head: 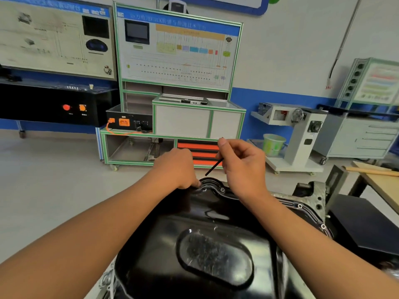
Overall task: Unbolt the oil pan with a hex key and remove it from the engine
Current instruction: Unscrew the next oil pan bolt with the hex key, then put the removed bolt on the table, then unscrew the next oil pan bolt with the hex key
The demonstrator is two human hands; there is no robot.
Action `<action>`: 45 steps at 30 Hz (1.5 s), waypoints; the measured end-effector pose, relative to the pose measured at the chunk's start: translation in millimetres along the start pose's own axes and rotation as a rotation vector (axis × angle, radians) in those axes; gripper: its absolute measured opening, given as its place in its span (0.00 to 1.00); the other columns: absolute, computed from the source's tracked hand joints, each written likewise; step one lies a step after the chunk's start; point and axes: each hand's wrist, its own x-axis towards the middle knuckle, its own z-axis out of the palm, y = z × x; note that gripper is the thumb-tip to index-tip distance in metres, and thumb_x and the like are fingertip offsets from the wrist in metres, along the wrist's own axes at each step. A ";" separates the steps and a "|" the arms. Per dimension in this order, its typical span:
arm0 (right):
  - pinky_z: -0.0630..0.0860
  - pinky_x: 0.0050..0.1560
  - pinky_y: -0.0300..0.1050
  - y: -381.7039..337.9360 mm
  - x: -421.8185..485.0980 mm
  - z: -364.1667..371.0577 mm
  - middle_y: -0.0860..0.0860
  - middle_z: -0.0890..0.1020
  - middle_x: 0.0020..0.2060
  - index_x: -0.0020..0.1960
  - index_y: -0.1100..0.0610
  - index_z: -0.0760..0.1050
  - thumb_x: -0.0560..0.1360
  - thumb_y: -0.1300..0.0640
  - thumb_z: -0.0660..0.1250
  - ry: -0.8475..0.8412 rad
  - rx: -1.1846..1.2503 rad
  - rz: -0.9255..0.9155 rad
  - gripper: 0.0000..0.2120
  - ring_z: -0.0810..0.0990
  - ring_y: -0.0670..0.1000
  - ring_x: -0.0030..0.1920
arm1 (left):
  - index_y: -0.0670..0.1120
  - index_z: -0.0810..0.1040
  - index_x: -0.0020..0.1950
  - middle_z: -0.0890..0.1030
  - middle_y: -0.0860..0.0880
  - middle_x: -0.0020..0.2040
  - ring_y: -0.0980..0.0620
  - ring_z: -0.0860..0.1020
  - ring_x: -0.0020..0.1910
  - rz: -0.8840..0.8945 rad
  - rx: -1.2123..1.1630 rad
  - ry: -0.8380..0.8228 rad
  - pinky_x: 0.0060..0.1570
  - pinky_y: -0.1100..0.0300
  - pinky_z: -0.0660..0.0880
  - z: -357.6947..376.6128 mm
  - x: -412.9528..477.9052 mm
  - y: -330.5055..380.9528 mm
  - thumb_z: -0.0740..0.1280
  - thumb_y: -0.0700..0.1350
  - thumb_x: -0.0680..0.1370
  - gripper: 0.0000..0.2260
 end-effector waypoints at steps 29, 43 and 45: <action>0.72 0.31 0.35 -134.8 -57.3 -267.0 0.46 0.73 0.24 0.38 0.62 0.76 0.83 0.62 0.62 0.254 -0.270 -0.200 0.15 0.71 0.43 0.25 | 0.44 0.84 0.37 0.79 0.47 0.26 0.53 0.75 0.23 0.626 -1.369 -0.354 0.23 0.63 0.73 -26.6 -100.6 290.5 0.67 0.55 0.78 0.17; 0.62 0.29 0.43 -211.3 -289.1 -539.4 0.52 0.69 0.27 0.40 0.64 0.81 0.78 0.44 0.68 0.872 -0.997 0.533 0.22 0.63 0.49 0.26 | 0.41 0.81 0.54 0.83 0.45 0.42 0.50 0.78 0.37 0.976 -0.823 -0.921 0.39 0.57 0.78 135.3 -273.3 574.8 0.62 0.40 0.83 0.09; 0.62 0.27 0.39 -211.7 -305.9 -550.0 0.51 0.70 0.26 0.37 0.58 0.83 0.78 0.45 0.68 0.921 -0.988 0.542 0.19 0.63 0.48 0.24 | 0.44 0.80 0.56 0.84 0.47 0.46 0.51 0.78 0.39 1.142 -0.615 -0.767 0.43 0.57 0.77 156.7 -281.6 586.0 0.61 0.40 0.82 0.09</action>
